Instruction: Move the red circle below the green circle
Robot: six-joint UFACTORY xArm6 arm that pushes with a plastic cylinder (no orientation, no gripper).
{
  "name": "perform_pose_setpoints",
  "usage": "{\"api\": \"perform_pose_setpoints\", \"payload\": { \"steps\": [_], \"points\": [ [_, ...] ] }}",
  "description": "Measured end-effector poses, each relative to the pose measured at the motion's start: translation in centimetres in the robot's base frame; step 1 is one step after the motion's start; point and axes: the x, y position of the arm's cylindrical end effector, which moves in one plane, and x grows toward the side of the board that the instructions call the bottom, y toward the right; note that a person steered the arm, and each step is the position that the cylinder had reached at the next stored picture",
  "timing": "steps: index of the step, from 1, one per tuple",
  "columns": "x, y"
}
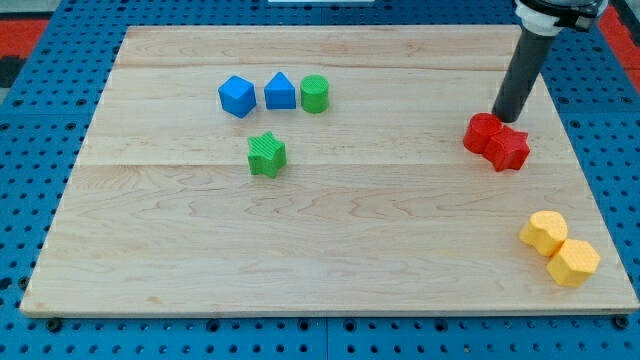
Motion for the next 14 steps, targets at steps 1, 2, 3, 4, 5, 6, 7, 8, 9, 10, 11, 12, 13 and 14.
{"api": "perform_pose_setpoints", "payload": {
  "steps": [1, 2, 3, 4, 5, 6, 7, 8, 9, 10, 11, 12, 13, 14],
  "points": [
    [1.1, 0.0],
    [2.5, -0.1],
    [3.6, -1.4],
    [3.7, -3.1],
    [3.7, -5.2],
    [3.7, -7.1],
    [3.7, -8.7],
    [3.7, -10.1],
    [3.7, -11.3],
    [3.7, -12.5],
    [3.7, -13.5],
    [3.7, -14.5],
    [3.7, -15.4],
    [3.7, -16.5]
  ]
}}
